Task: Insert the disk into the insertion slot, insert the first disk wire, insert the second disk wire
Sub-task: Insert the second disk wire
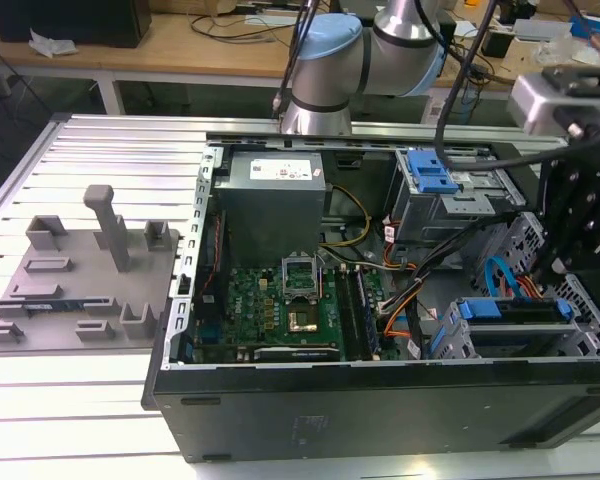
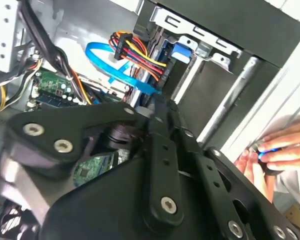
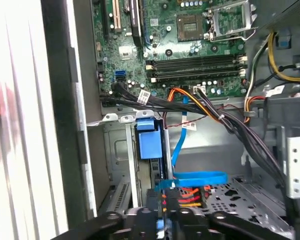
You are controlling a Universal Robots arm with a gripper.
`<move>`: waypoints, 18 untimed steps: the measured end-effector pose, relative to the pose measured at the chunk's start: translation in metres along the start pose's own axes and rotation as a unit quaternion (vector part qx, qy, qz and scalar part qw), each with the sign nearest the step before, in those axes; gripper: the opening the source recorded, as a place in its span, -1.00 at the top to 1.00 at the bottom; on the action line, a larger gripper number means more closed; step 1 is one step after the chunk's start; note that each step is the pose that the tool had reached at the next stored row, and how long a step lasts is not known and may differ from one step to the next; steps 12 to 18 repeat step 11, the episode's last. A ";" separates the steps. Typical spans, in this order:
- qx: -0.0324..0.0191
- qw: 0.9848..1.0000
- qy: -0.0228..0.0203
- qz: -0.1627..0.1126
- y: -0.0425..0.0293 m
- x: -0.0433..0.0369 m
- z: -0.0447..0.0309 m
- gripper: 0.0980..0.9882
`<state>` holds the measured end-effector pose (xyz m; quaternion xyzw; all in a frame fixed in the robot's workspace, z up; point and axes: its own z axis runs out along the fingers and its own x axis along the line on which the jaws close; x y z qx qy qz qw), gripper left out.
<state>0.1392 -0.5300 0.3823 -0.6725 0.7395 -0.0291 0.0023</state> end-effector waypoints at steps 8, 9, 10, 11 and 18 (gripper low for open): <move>0.000 1.000 0.000 0.000 -0.0002 -0.0013 -0.0065 0.98; 0.000 1.000 0.000 0.000 -0.0002 -0.0013 -0.0065 0.98; 0.000 1.000 0.000 0.000 -0.0002 -0.0013 -0.0065 0.98; 0.000 1.000 0.000 0.000 -0.0002 -0.0014 -0.0065 0.98; 0.000 1.000 0.000 0.000 -0.0002 -0.0014 -0.0065 0.98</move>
